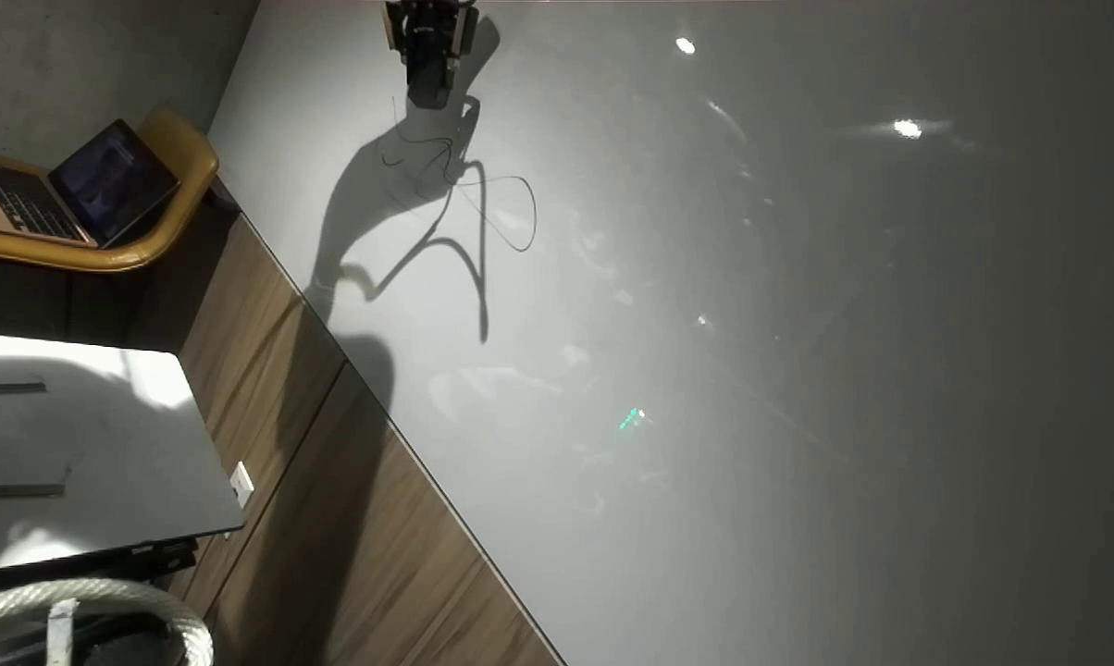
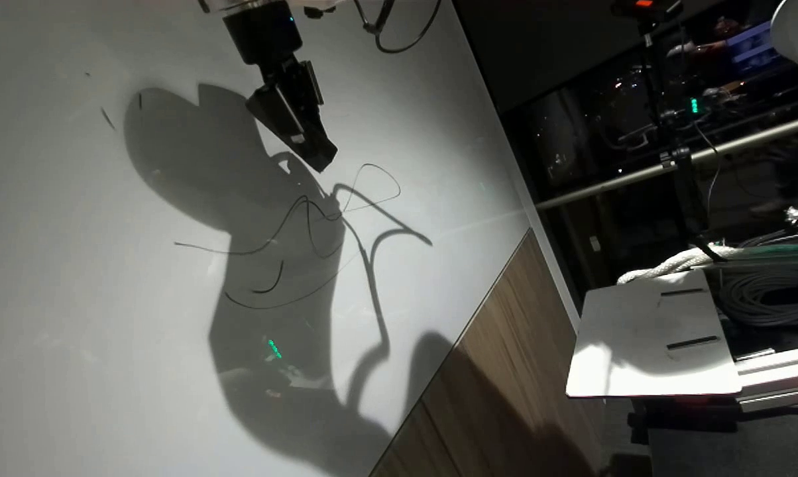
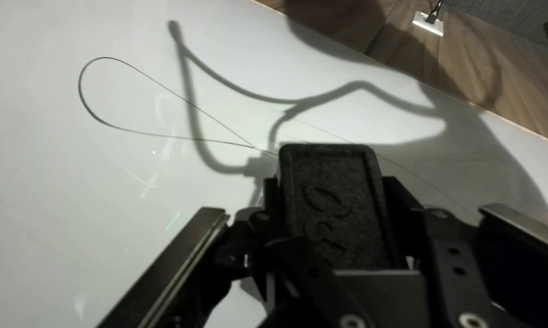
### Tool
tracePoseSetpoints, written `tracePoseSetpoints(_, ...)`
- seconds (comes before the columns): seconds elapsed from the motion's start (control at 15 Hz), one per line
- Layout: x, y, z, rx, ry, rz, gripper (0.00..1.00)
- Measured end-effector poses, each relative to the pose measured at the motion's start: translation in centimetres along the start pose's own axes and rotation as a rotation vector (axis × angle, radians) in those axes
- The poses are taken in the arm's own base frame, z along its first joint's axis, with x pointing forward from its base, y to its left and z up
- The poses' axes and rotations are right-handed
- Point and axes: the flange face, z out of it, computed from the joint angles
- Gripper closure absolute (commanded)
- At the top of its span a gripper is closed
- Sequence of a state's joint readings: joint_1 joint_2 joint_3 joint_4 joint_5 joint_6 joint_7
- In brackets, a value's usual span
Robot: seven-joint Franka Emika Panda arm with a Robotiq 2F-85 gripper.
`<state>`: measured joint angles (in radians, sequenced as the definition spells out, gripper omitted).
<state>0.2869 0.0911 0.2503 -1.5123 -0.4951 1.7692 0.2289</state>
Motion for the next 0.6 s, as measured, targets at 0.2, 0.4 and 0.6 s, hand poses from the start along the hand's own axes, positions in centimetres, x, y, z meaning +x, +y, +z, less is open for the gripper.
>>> tracePoseSetpoints(0.2, 0.8, -0.3, -1.2, 0.001, -0.019, 0.002, 0.69)
tracePoseSetpoints(0.4, 2.3, 0.6, -2.8, 0.001, -0.017, 0.023, 0.69)
tracePoseSetpoints(0.6, 3.9, 0.0, -3.7, 0.001, 0.007, 0.022, 0.69)
